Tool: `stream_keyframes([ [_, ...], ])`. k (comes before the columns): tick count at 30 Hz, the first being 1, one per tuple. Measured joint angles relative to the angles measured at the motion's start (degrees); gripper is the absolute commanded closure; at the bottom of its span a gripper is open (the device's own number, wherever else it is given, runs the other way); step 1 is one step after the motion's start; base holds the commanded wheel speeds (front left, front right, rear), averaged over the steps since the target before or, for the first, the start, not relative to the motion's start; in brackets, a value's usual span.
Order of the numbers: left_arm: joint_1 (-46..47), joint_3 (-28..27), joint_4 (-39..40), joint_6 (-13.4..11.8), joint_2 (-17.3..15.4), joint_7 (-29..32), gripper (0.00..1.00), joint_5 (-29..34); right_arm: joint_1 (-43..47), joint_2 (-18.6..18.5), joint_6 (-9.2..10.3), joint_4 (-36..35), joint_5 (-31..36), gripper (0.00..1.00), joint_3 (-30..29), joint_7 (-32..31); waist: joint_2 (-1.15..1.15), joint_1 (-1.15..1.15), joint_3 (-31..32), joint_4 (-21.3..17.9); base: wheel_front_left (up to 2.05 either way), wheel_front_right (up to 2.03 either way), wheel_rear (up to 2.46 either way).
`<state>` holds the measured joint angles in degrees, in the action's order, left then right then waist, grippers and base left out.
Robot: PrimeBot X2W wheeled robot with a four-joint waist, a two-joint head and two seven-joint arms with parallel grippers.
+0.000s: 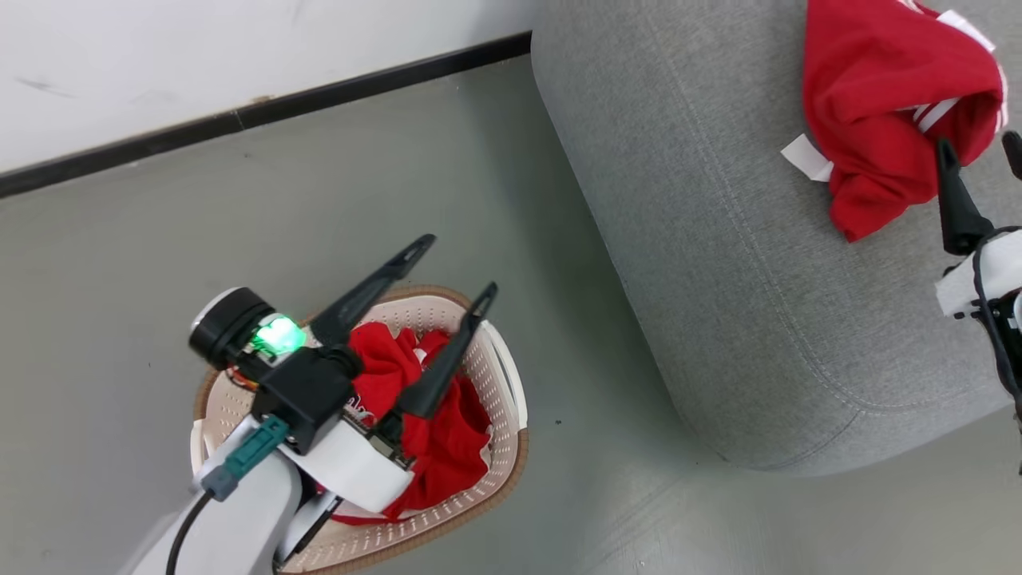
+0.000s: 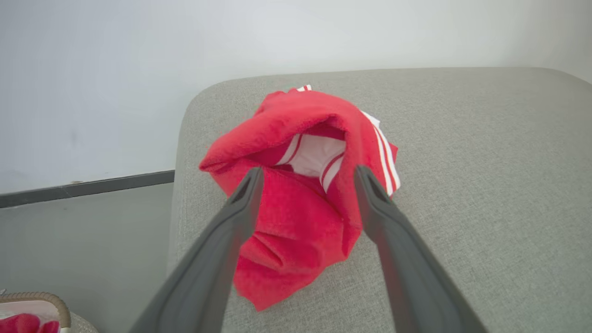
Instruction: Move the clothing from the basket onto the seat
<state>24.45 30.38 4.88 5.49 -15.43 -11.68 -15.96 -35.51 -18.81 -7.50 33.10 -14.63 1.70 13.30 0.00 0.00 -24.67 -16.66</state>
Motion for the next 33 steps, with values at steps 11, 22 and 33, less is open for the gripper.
stream_keyframes([
  [11,-3.78,-5.94,-4.48,-4.49,-0.94,-1.59,0.0,-1.42,0.07,0.19,0.0,-7.53,0.52,0.0,4.22,0.89,0.0,0.0,4.61,0.26,0.0,0.0,0.0],
  [22,-9.7,-12.15,-8.42,-9.2,-0.55,-2.53,0.0,-3.57,0.48,4.25,0.0,-12.0,2.78,0.0,7.86,1.0,0.0,0.0,9.36,2.91,0.0,0.0,0.0],
  [33,-15.32,-16.44,-11.01,-12.96,1.24,-2.54,0.0,-5.27,5.71,9.07,0.0,-14.63,4.76,0.0,7.89,1.07,0.0,0.0,14.16,6.29,0.0,0.0,0.0],
])
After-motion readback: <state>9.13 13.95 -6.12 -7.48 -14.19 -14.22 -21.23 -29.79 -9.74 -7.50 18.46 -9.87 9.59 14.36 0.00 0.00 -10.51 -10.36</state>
